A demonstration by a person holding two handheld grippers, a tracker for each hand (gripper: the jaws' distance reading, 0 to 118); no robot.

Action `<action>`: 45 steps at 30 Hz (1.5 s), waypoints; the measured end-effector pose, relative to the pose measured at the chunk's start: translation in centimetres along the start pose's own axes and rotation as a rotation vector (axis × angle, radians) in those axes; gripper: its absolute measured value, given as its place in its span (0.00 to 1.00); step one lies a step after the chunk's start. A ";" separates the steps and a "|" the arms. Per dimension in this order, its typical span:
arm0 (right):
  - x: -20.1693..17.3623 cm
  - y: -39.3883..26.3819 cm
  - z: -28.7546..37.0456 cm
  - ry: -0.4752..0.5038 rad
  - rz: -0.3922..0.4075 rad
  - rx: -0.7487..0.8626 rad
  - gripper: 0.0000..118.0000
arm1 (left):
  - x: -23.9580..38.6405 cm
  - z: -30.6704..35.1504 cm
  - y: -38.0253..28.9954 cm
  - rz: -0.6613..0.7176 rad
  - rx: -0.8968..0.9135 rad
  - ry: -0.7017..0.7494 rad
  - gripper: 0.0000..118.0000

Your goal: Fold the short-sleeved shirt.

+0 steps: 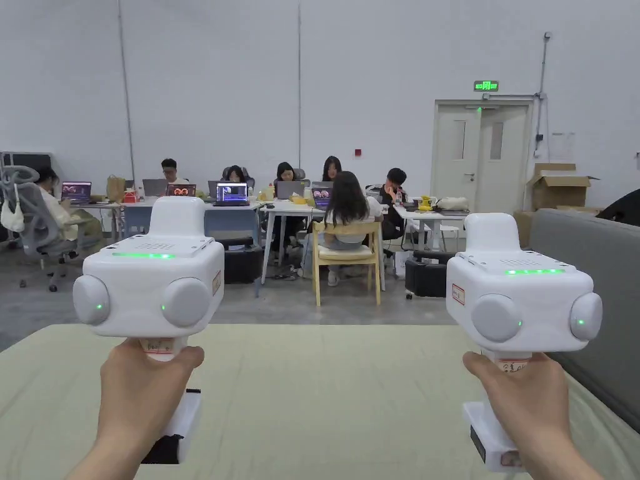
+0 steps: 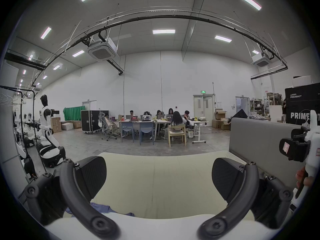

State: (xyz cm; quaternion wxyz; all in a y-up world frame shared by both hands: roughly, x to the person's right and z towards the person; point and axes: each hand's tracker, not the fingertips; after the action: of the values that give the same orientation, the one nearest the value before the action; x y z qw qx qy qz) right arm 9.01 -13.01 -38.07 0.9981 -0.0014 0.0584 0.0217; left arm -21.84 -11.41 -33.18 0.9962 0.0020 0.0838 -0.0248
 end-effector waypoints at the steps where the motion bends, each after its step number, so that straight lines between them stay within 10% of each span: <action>1: 0.0 0.0 0.0 -0.001 0.001 0.000 1.00 | 0.0 0.0 0.0 0.003 0.000 -0.002 1.00; 45: 0.2 -0.3 -1.3 0.006 0.013 0.013 1.00 | 0.2 -1.7 -0.4 -0.005 -0.021 -0.017 1.00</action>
State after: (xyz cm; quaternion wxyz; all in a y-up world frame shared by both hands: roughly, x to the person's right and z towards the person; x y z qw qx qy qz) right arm 9.12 -13.28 -39.37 0.9977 0.0052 0.0616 0.0277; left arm -21.97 -11.82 -34.84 0.9967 -0.0090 0.0757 -0.0263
